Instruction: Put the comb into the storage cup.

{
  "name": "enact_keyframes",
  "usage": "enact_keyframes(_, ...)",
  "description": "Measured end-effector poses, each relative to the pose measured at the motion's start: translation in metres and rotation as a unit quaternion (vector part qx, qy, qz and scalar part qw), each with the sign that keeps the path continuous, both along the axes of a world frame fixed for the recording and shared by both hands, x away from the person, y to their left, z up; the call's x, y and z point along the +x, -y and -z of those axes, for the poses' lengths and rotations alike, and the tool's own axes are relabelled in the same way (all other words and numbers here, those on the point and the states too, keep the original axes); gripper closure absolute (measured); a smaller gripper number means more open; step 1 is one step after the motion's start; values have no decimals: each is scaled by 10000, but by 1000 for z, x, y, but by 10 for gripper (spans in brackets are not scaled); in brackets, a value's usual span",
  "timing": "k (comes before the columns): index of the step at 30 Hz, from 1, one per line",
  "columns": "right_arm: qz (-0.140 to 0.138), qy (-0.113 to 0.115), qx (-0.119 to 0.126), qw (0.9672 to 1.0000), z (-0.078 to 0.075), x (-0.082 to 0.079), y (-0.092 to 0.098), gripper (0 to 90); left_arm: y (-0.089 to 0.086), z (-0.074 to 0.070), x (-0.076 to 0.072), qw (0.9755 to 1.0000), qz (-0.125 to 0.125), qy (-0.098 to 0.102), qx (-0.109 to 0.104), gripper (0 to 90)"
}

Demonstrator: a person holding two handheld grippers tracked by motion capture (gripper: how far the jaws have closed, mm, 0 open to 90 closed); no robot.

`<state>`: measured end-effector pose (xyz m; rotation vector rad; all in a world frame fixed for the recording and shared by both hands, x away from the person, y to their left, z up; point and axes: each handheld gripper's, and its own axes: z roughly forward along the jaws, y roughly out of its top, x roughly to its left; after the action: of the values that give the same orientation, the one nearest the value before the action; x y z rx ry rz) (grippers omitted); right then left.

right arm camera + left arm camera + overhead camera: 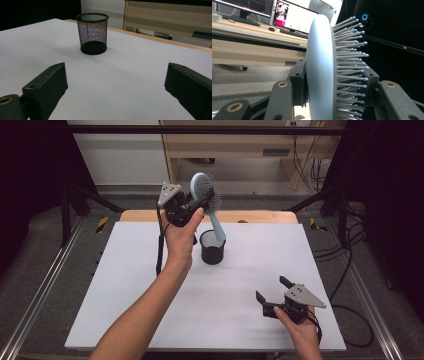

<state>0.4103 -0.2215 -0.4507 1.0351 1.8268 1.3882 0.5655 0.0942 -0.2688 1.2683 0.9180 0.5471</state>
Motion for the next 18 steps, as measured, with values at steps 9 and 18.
enact_keyframes(9,32,11,2,10000,0,0,1,45,1,-3,9,9997,-95,97,186,509)
enact_keyframes(18,6,5,12,10000,0,0,1,45,0,3,15,9996,-181,78,186,508)
